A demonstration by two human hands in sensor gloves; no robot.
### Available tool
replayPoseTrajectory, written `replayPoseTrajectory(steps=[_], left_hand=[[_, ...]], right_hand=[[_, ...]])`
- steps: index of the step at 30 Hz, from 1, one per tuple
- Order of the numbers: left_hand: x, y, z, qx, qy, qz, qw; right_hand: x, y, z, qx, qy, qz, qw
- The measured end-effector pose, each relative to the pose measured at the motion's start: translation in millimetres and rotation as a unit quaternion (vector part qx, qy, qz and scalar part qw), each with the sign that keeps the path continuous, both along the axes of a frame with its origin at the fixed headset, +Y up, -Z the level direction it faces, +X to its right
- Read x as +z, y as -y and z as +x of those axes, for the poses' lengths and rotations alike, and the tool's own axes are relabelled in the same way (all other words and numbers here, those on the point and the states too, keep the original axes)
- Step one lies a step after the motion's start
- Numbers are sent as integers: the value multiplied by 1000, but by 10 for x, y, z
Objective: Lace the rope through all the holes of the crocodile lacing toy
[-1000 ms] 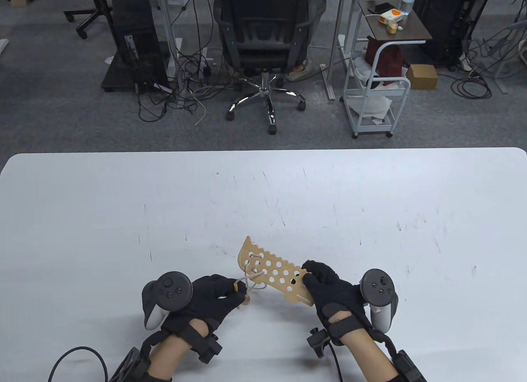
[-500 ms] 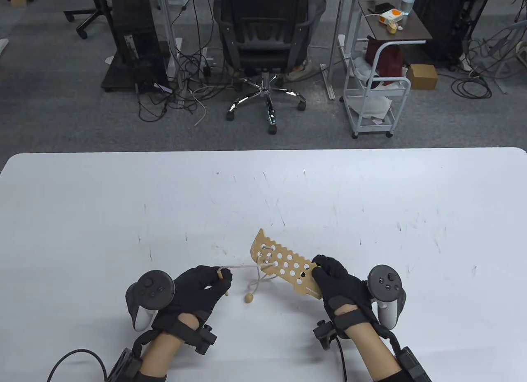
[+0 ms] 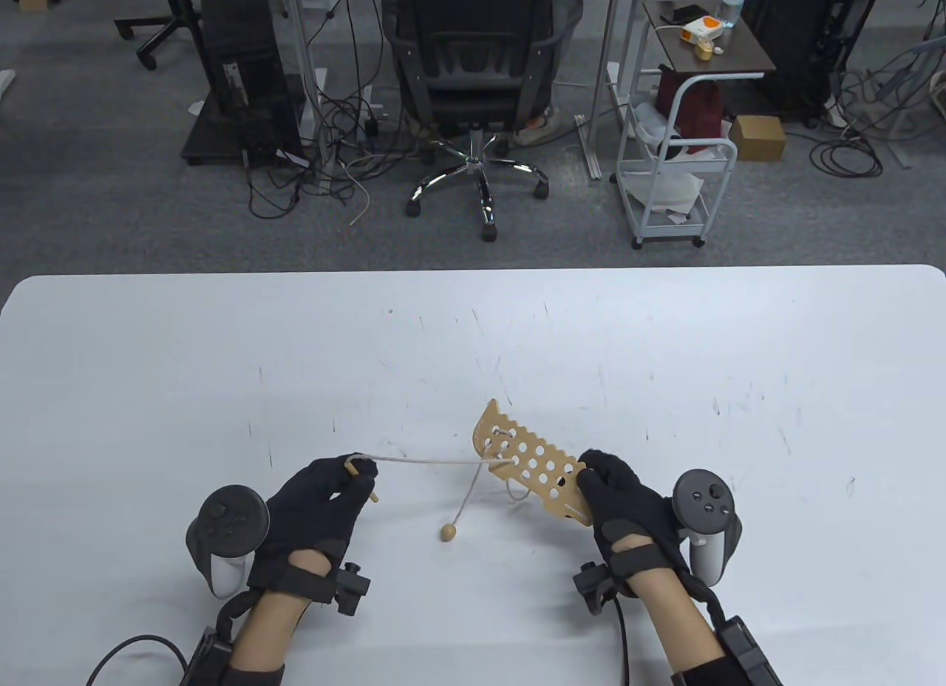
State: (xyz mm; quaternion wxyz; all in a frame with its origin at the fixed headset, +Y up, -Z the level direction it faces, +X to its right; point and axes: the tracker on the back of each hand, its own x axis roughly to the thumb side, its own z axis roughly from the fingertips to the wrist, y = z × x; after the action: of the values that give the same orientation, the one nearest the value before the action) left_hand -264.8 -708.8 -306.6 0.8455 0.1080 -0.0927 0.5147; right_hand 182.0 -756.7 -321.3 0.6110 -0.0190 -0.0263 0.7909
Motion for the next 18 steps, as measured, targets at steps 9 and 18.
replayPoseTrajectory(steps=[9, 18], left_hand=[[-5, -29, -172, 30, -32, 7, 999], [27, -91, -295, 60, -60, 25, 996]], right_hand=[[-44, 53, 110, 7, 25, -11, 1000], [-72, 66, 251, 5, 55, -17, 998]])
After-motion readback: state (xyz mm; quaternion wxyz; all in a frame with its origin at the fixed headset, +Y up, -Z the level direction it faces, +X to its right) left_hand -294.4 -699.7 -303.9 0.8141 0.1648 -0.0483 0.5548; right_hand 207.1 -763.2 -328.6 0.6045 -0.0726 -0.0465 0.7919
